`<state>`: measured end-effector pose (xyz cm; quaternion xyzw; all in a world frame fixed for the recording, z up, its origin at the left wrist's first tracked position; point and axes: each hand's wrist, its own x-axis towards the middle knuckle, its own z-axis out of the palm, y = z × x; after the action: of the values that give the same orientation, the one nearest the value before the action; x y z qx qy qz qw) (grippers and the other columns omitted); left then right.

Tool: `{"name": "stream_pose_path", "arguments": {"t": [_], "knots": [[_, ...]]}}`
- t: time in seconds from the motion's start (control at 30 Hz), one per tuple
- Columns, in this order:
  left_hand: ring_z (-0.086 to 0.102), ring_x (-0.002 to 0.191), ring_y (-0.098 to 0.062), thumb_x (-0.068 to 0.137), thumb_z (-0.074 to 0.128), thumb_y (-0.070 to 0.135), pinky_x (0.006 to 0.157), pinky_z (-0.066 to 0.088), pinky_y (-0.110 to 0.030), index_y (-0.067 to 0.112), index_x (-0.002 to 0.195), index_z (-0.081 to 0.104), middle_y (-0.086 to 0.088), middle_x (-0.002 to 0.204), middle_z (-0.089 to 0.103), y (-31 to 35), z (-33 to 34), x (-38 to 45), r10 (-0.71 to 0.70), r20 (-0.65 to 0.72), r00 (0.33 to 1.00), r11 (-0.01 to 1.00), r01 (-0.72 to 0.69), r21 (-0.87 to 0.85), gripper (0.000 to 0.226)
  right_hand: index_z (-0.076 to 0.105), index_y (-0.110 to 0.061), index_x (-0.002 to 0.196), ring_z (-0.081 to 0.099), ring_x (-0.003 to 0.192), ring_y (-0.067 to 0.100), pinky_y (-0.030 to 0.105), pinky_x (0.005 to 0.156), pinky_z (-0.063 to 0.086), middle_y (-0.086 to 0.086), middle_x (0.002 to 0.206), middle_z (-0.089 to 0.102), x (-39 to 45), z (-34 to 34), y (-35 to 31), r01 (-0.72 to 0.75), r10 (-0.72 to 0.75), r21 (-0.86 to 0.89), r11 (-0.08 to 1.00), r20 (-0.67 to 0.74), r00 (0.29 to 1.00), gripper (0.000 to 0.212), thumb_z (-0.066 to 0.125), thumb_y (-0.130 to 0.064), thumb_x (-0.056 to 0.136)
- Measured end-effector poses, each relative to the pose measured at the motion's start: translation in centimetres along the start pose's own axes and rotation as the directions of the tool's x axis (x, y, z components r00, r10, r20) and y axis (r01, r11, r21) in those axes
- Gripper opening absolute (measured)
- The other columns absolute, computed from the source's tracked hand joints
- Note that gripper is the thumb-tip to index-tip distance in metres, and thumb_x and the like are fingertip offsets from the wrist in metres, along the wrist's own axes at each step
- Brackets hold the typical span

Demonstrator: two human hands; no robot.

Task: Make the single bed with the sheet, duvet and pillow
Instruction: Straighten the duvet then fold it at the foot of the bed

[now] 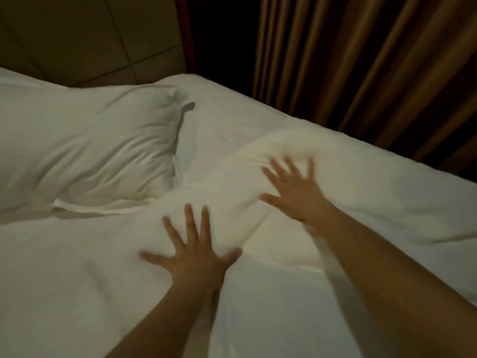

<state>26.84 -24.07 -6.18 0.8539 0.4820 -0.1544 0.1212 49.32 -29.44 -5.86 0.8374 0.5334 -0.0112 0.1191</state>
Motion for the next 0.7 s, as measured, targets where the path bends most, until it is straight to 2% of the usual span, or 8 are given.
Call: {"name": "stream_pose_path", "arguments": {"t": [0.07,0.17,0.33,0.37,0.43,0.5,0.57,0.7], "knots": [[-0.041,0.127,-0.038,0.042,-0.012,0.089,0.088,0.002,-0.083,0.038,0.121,-0.051,0.008,0.134,-0.055,-3.1,0.8,0.3,-0.056,0.051,0.997,0.998,0.055,0.01,0.102,-0.005,-0.039,0.149,-0.012,0.146,0.023,0.068,0.104,-0.012,-0.007,0.159,-0.012,0.7,2.1,1.9,-0.141,0.141,0.009,0.99,0.031,0.99,0.087,-0.006,-0.081,0.074],[-0.04,0.13,-0.041,0.06,0.011,0.092,0.09,0.005,-0.082,0.038,0.121,-0.049,0.007,0.125,-0.059,-5.2,0.9,0.3,-0.089,0.121,0.989,0.994,0.097,-0.057,0.101,-0.013,-0.039,0.148,-0.017,0.144,0.029,0.07,0.102,-0.013,-0.004,0.157,-0.019,1.5,0.4,2.4,-0.28,0.28,-0.013,0.96,0.028,0.96,0.081,0.011,-0.08,0.082],[-0.038,0.131,-0.042,0.064,0.033,0.09,0.09,0.007,-0.082,0.045,0.117,-0.051,0.009,0.129,-0.058,-4.5,1.0,0.4,-0.024,0.058,0.998,0.991,0.031,-0.128,0.109,-0.018,-0.043,0.145,-0.018,0.144,0.03,0.068,0.104,-0.011,-0.008,0.155,-0.024,1.9,-1.5,1.9,-0.304,0.302,0.107,0.947,0.034,0.953,0.075,0.01,-0.075,0.084],[-0.039,0.131,-0.041,0.062,0.036,0.09,0.089,0.009,-0.082,0.049,0.114,-0.051,0.01,0.129,-0.059,-4.9,1.4,0.3,-0.032,0.082,0.996,0.989,0.043,-0.145,0.11,-0.018,-0.044,0.145,-0.018,0.144,0.029,0.07,0.105,-0.009,-0.009,0.155,-0.024,0.5,-0.6,3.1,-0.395,0.379,0.149,0.907,0.123,0.917,0.078,0.006,-0.078,0.08],[-0.039,0.131,-0.041,0.059,0.04,0.089,0.089,0.014,-0.082,0.053,0.113,-0.05,0.011,0.132,-0.057,-6.0,2.3,-0.1,-0.055,0.108,0.993,0.983,0.073,-0.171,0.111,-0.018,-0.04,0.147,-0.017,0.144,0.031,0.072,0.105,-0.005,-0.008,0.156,-0.024,-3.2,1.5,6.3,-0.617,0.547,0.164,0.77,0.328,0.77,0.091,-0.001,-0.083,0.069],[-0.038,0.131,-0.043,0.062,0.042,0.087,0.09,0.015,-0.081,0.05,0.115,-0.049,0.008,0.138,-0.053,-6.7,2.2,-0.6,-0.069,0.119,0.99,0.986,0.086,-0.146,0.111,-0.018,-0.035,0.148,-0.016,0.143,0.037,0.072,0.105,-0.003,-0.004,0.157,-0.022,-5.8,1.8,7.3,-0.7,0.611,0.078,0.709,0.428,0.666,0.099,-0.002,-0.083,0.063],[-0.035,0.132,-0.045,0.068,0.043,0.084,0.092,0.012,-0.08,0.045,0.12,-0.047,0.004,0.142,-0.048,-5.8,1.4,-1.1,-0.058,0.138,0.989,0.985,0.079,-0.155,0.111,-0.013,-0.034,0.15,-0.012,0.142,0.041,0.072,0.105,-0.001,0.0,0.158,-0.017,-6.2,0.8,6.1,-0.699,0.622,0.13,0.703,0.364,0.694,0.097,0.003,-0.082,0.068],[-0.029,0.136,-0.042,0.074,0.04,0.08,0.095,0.009,-0.079,0.037,0.135,-0.038,0.002,0.145,-0.045,-0.4,-1.1,-3.7,0.087,-0.036,0.996,0.984,-0.092,-0.15,0.108,-0.013,-0.041,0.147,-0.015,0.144,0.034,0.071,0.106,-0.006,-0.007,0.157,-0.019,-5.3,-3.6,-0.8,-0.443,0.433,0.303,0.844,0.105,0.895,0.077,0.022,-0.072,0.086]]}}
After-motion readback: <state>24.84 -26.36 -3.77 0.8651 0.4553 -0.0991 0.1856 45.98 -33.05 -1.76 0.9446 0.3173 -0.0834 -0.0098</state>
